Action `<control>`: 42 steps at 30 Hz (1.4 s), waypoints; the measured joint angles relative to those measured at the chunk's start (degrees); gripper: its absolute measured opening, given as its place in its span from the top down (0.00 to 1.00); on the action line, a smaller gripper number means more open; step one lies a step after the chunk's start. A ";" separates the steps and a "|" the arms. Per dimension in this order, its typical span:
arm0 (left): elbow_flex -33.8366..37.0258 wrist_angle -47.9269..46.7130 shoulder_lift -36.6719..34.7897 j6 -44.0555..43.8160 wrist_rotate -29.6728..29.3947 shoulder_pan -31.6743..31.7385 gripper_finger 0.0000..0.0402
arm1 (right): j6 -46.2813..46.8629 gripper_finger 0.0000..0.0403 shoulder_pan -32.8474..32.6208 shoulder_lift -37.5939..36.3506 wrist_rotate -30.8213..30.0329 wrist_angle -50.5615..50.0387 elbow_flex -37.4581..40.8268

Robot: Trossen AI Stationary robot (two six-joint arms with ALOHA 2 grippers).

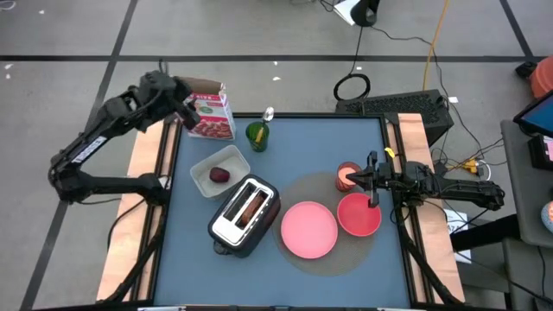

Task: Arrange a breakfast setting
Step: Pour the cereal from the cereal box into the red bowl

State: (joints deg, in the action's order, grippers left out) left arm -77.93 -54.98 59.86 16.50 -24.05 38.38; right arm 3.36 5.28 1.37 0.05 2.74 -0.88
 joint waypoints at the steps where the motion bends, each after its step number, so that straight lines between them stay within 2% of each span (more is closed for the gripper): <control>1: 0.00 -0.66 0.74 0.18 0.00 0.55 0.39 | 0.00 0.98 -0.02 0.00 0.00 0.00 0.00; 8: -0.02 -5.71 4.67 5.14 -0.05 2.84 0.39 | 0.00 0.98 0.00 0.00 0.00 0.00 0.01; 17: 0.00 -10.26 6.28 13.03 1.64 3.84 0.39 | 0.00 0.98 0.00 -0.02 0.00 0.00 0.01; 25: 0.02 -12.62 8.19 13.24 3.69 5.47 0.41 | 0.00 0.98 0.00 0.00 0.00 0.00 0.00; 42: 0.04 -12.62 10.59 13.84 3.87 5.96 0.83 | 0.00 0.98 0.00 -0.02 0.00 -0.02 0.01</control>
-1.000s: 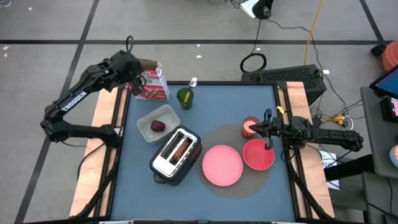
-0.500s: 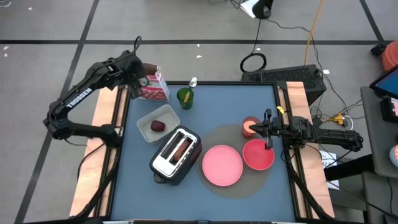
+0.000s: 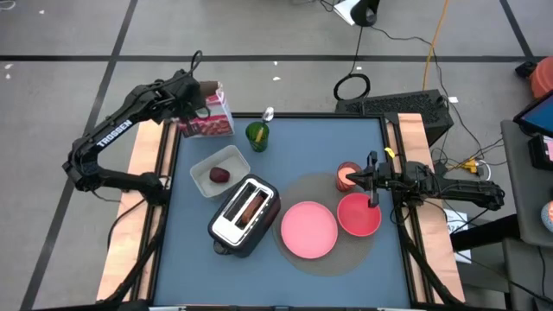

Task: Arrange a breakfast setting
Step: Pour the cereal from the cereal box into the red bowl

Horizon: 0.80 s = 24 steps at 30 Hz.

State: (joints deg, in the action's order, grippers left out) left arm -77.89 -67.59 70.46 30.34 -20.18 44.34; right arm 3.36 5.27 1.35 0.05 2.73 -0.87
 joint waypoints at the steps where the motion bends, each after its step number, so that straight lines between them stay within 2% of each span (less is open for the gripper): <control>1: 0.00 0.00 0.00 0.03 0.00 0.00 0.86 | 0.00 0.98 -0.02 0.02 0.00 0.02 -0.02; 7: 0.02 -0.08 0.00 1.26 -0.02 0.00 0.98 | 0.01 0.98 0.00 0.02 0.00 0.00 -0.02; 24: 0.04 -0.02 -0.02 1.47 -0.27 0.00 1.00 | 0.01 0.98 -0.01 0.00 0.02 0.00 0.00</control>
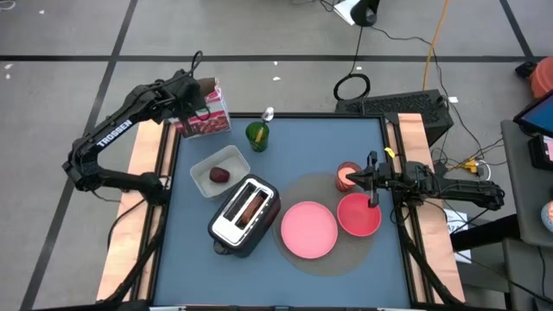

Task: Arrange a breakfast setting
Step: Pour the cereal from the cereal box into the red bowl

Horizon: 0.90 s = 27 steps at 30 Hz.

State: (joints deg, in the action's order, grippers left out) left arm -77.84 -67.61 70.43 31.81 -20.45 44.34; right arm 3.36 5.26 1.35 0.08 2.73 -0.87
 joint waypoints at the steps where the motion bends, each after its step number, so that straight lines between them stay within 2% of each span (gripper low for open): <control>1: 0.00 0.02 0.00 -0.01 -0.01 0.00 1.00 | -0.01 0.98 0.01 0.00 -0.02 0.00 0.01; 18: 0.00 0.02 -0.18 -0.02 -0.04 0.00 1.00 | 0.01 0.98 0.00 -0.01 -0.01 0.01 -0.01; 27: -0.03 -0.36 -3.67 -0.41 0.03 -0.26 1.00 | 0.02 0.98 0.01 0.01 -0.02 0.01 0.00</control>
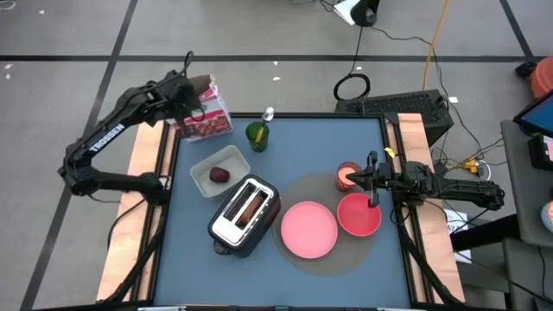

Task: Arrange a breakfast setting
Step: Pour the cereal from the cereal box into the red bowl

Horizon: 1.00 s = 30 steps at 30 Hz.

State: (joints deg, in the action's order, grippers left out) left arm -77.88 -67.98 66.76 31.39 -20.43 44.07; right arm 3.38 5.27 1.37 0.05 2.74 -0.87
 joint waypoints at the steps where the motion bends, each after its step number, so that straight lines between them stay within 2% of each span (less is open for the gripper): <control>1: -0.01 -0.07 -0.45 -0.02 0.00 0.00 1.00 | -0.01 0.98 0.00 -0.02 0.00 -0.01 -0.02; 19: -0.01 -0.07 -9.13 -1.52 0.00 0.02 1.00 | 0.00 0.98 0.00 -0.02 0.00 0.34 -0.01; 30: -0.03 -0.02 -12.87 -3.98 -0.01 0.02 1.00 | 4.93 0.97 -0.01 -0.01 0.02 10.01 0.00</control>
State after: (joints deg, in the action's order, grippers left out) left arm -77.91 -68.00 53.89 27.42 -20.44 44.10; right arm 8.30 5.26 1.36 0.08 12.75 -0.86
